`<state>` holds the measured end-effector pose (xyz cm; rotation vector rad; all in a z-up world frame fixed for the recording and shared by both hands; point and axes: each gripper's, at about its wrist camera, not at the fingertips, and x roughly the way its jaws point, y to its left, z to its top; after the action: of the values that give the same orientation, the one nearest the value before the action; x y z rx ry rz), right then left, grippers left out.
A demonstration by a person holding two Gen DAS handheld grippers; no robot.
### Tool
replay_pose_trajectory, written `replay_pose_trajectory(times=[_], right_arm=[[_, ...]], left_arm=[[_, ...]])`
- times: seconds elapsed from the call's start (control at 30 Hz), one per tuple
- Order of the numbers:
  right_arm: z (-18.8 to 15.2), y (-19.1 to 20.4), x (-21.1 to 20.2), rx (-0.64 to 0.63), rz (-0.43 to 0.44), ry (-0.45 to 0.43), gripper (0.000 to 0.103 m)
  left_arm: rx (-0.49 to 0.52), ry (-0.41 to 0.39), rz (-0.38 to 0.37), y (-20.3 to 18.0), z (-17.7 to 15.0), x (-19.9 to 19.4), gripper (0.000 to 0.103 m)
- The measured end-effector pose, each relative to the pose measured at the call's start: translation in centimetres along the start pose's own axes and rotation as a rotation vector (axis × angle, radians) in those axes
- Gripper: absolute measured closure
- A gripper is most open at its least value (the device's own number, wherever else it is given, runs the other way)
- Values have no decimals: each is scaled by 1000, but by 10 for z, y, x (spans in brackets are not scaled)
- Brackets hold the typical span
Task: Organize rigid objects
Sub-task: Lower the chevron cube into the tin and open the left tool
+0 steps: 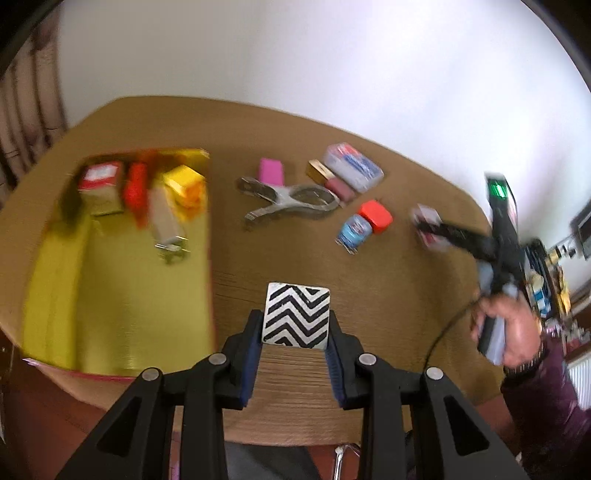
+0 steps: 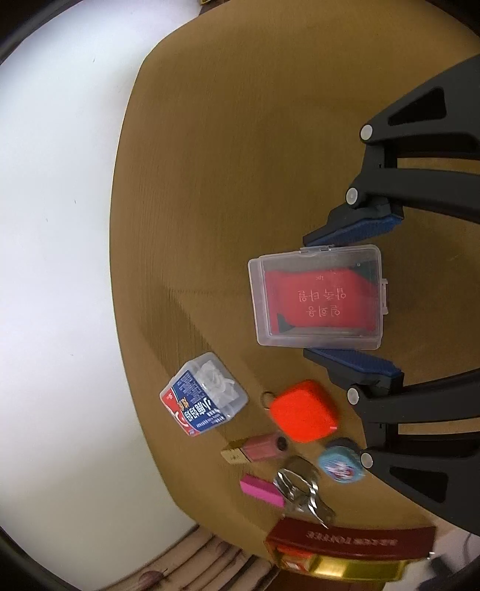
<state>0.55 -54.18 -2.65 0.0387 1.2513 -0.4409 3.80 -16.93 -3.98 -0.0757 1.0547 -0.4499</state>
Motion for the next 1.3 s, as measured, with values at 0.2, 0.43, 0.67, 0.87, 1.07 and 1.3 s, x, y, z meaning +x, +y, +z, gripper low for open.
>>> replay_pose_trajectory(times=[0.2, 0.43, 0.67, 0.87, 1.07, 1.3], right_arm=[[-19, -28, -30, 66, 69, -7, 54], [-28, -33, -52, 80, 100, -27, 54], [-26, -28, -68, 69, 115, -46, 54], [-23, -25, -74, 68, 122, -53, 54], [-23, -10, -79, 58, 165, -51, 54], [-19, 31, -91, 11, 283, -45, 54]], left_arm=[[-79, -59, 126, 52, 21, -35, 71], [-115, -17, 255, 110, 50, -8, 71], [-178, 60, 295, 149, 72, 45, 71], [-159, 67, 370, 158, 83, 68, 71], [-140, 85, 411, 157, 88, 76, 71], [-184, 59, 321, 161, 83, 54, 67]])
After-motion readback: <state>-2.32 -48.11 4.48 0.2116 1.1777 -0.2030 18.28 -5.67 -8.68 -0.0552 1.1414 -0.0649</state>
